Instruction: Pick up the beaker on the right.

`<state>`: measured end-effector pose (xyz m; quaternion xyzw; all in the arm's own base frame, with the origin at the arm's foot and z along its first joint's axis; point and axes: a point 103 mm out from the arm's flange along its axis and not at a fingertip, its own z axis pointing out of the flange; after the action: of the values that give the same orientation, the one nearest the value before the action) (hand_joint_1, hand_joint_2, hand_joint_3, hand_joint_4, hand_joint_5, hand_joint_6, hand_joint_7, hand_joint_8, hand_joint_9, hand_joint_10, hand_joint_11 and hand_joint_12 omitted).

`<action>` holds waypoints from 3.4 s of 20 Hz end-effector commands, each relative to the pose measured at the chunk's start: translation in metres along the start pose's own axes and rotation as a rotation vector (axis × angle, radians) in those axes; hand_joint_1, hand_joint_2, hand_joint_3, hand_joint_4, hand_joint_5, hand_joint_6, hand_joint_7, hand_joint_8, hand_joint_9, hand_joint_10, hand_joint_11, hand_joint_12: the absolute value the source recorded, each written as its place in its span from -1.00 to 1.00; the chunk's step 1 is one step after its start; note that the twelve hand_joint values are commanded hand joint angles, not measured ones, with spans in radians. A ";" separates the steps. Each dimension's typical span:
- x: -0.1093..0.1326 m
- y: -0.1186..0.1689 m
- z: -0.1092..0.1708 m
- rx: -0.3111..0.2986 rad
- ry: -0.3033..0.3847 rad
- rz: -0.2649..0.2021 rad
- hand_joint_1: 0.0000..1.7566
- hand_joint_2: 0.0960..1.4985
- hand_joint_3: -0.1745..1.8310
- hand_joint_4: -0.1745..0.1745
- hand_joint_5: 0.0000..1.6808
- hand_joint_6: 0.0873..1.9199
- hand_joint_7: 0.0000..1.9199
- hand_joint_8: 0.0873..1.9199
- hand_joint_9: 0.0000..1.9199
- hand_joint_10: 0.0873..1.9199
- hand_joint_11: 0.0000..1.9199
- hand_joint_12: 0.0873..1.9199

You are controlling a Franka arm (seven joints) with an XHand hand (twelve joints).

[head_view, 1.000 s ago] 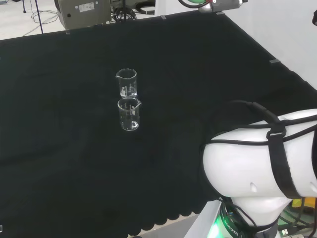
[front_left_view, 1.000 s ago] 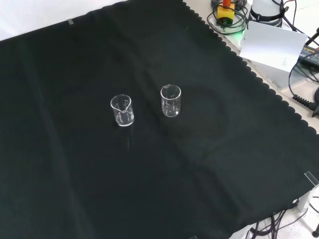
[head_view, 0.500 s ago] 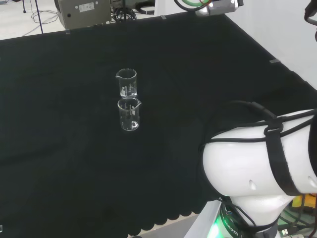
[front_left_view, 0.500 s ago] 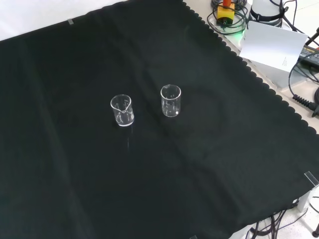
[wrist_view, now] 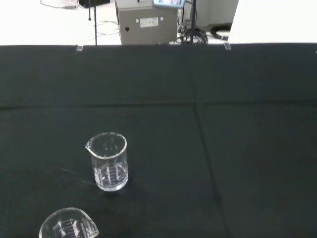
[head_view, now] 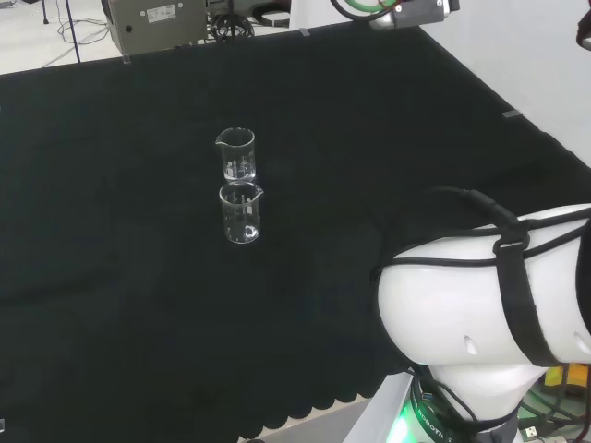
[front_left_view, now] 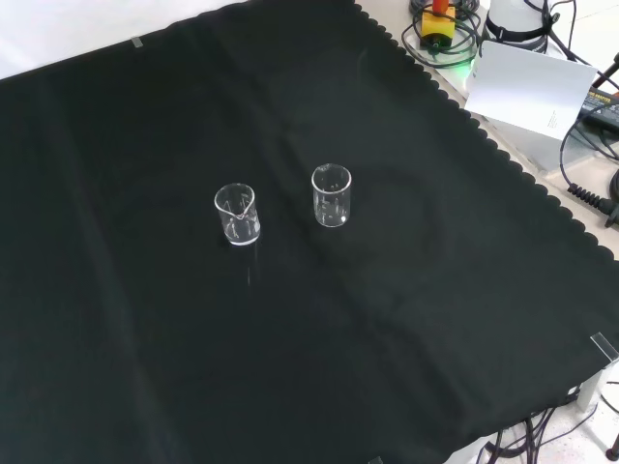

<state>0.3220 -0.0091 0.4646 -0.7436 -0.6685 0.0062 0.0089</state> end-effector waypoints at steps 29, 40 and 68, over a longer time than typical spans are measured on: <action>0.012 0.200 0.240 0.172 0.274 -0.207 -0.17 0.29 -0.94 -0.11 -0.60 -1.00 -0.85 -0.42 -0.62 -0.33 -0.93 0.45; 0.012 0.216 0.285 0.275 0.399 -0.286 -0.14 0.25 -1.00 -0.18 -0.48 -1.00 -0.83 -0.40 -0.66 -0.35 -0.95 0.44; 0.034 0.233 0.366 0.299 0.631 -0.394 -0.06 0.09 -1.00 -0.13 -0.58 -1.00 -0.95 -0.45 -0.84 -0.38 -1.00 0.25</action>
<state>0.5473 -0.0024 0.1001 -0.5635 -0.7543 -0.1055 0.3200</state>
